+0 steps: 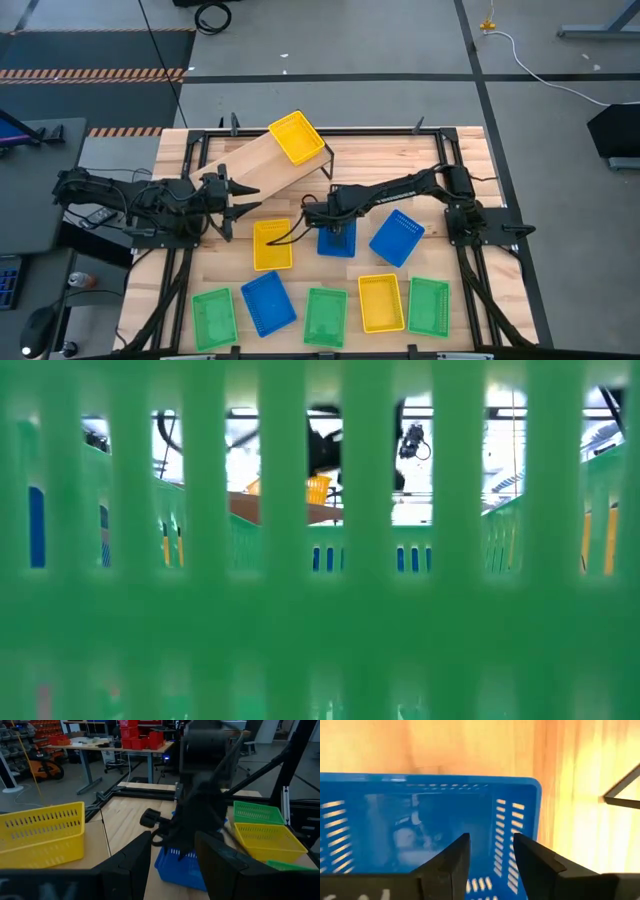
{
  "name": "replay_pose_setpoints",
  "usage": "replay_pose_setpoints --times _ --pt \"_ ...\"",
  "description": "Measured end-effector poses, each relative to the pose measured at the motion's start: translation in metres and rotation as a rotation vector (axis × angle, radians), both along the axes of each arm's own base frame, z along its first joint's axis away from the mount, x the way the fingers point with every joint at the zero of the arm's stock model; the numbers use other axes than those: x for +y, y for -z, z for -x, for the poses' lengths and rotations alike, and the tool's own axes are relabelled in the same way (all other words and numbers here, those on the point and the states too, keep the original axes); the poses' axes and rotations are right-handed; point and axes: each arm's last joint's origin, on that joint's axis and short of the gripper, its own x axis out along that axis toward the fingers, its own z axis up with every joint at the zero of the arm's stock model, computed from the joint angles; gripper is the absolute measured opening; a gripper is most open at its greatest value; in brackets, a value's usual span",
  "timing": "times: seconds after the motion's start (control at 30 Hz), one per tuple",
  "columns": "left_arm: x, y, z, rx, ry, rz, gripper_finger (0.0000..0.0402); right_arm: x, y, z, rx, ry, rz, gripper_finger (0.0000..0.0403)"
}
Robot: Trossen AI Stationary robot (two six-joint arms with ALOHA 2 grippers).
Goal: Stack baskets on shelf by color
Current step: Put the center blue basket on the shelf
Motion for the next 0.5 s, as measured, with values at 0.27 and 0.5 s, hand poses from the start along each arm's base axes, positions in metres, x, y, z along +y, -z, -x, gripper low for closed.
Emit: replay_pose_setpoints --times 0.27,0.5 --pt "0.0 0.0 0.0 0.001 0.0 0.0 0.016 0.057 -0.018 0.004 -0.001 -0.094 -0.146 0.0158" --pt "0.0 0.0 0.0 -0.003 -0.003 0.018 0.016 0.095 -0.015 0.014 0.012 -0.171 -0.189 0.0158"
